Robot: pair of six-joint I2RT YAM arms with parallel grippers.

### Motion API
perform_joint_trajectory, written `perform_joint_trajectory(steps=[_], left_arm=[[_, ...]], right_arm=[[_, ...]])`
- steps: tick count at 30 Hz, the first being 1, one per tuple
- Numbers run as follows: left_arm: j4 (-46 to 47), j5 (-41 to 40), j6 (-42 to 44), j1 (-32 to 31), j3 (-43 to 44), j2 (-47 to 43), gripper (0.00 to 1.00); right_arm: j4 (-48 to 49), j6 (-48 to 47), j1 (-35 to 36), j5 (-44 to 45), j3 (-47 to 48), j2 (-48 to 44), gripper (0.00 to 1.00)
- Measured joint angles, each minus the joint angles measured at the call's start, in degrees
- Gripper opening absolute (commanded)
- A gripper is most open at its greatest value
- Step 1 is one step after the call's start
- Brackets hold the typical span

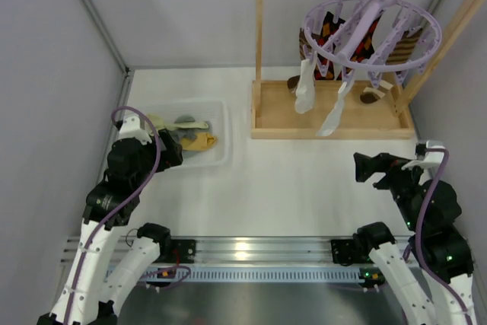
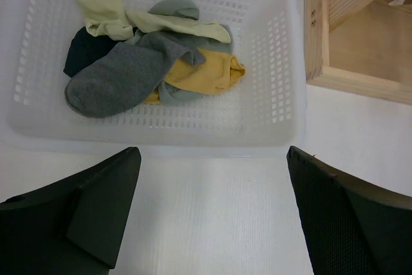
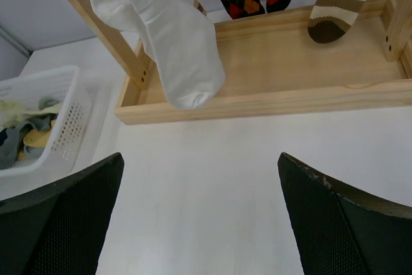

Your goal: Remove the socks clipped to the hanger

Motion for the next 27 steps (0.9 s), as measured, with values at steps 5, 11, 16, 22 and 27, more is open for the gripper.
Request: perform_joint_trajectory(steps=[5,11,16,22,27], left_arm=[[0.0,0.0,0.0,0.0,0.0,0.1,0.99],[0.0,0.3,0.0,0.0,0.0,0.3,0.99],[0.0,0.5,0.0,0.0,0.0,0.7,0.99],[0.0,1.7,0.0,0.0,-0.2,2.4,0.99],[0.0,2.5,0.0,0.0,-0.3,3.1,0.99]], right_arm=[[0.9,0.8,0.0,-0.7,-1.0,0.9,0.99],[6.9,4.0,0.0,-1.2,-7.6,-0.3,1.00],[15.4,6.6,0.0,-4.7,-10.6,3.7,0.99],[30.9,7.0,0.1,-10.1,-12.1,21.3,0.99],[41.3,4.3,4.7,-2.3,-12.9,34.3,1.00]])
